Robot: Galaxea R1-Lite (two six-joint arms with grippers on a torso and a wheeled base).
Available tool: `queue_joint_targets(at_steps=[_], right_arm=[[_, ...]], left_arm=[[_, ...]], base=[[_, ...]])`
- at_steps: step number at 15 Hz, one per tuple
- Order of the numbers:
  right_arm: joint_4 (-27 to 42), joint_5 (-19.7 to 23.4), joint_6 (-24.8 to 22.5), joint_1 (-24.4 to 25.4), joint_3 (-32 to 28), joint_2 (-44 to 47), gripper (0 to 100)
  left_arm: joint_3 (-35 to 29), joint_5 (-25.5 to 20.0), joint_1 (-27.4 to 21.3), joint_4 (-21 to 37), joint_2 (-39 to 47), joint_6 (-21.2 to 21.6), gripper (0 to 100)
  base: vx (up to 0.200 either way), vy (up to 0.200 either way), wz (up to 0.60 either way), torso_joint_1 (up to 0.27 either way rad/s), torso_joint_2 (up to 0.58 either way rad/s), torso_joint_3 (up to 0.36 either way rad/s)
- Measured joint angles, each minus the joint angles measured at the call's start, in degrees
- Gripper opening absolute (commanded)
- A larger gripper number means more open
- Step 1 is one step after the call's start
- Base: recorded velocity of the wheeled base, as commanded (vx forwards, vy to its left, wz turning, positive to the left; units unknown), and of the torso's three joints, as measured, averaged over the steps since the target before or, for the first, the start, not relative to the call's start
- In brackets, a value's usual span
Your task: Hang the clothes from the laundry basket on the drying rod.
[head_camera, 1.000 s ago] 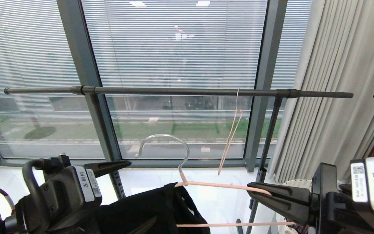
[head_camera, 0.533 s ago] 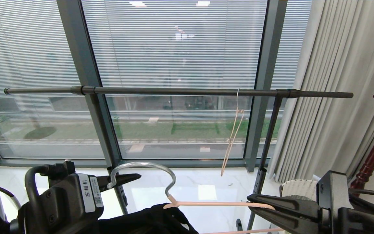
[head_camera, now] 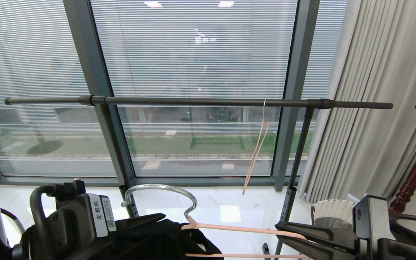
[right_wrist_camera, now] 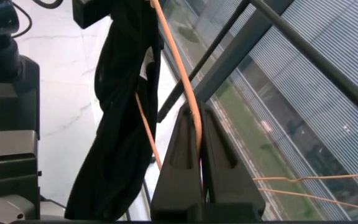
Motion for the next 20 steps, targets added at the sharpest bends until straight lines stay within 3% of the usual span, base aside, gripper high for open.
queue_joint_targets(at_steps=[1,6,9,11,13,15,17,20], right_arm=[[0.0,-0.1,0.0,0.0,0.4,-0.1,100],[0.0,-4.7,-0.1,0.0,0.8,-0.7,100],[0.1,-5.3,-0.2,-0.1,2.0,-1.6,100],[0.1,-5.1,-0.7,-0.1,3.0,-1.9,100],[0.1,-4.8,-0.7,-0.1,3.2,-1.5,100],[0.1,-4.3,0.1,0.0,3.3,0.1,100],[-0.6,-3.9,4.6,0.0,3.1,2.8,100],[-6.9,-4.7,13.1,0.0,1.6,10.2,100]], left_arm=[[0.0,0.1,0.0,0.0,0.1,0.0,0],[0.5,1.0,0.1,0.1,0.2,0.1,0],[1.8,5.5,1.5,-0.1,0.3,0.3,0],[3.0,9.3,5.1,-0.1,0.3,0.3,0],[3.3,10.1,10.3,-0.1,0.3,-0.2,0],[0.3,9.9,15.5,-0.2,0.3,-5.6,0],[-4.4,9.9,16.5,-0.2,0.3,-9.4,0],[-7.9,10.2,14.5,-0.1,-0.1,-9.9,0]], base=[[0.000,0.000,0.00,0.000,0.00,0.000],[0.000,0.000,0.00,0.000,0.00,0.000],[0.000,0.000,0.00,0.000,0.00,0.000],[0.000,0.000,0.00,0.000,0.00,0.000],[0.000,0.000,0.00,0.000,0.00,0.000],[0.000,0.000,0.00,0.000,0.00,0.000],[0.000,0.000,0.00,0.000,0.00,0.000],[0.000,0.000,0.00,0.000,0.00,0.000]])
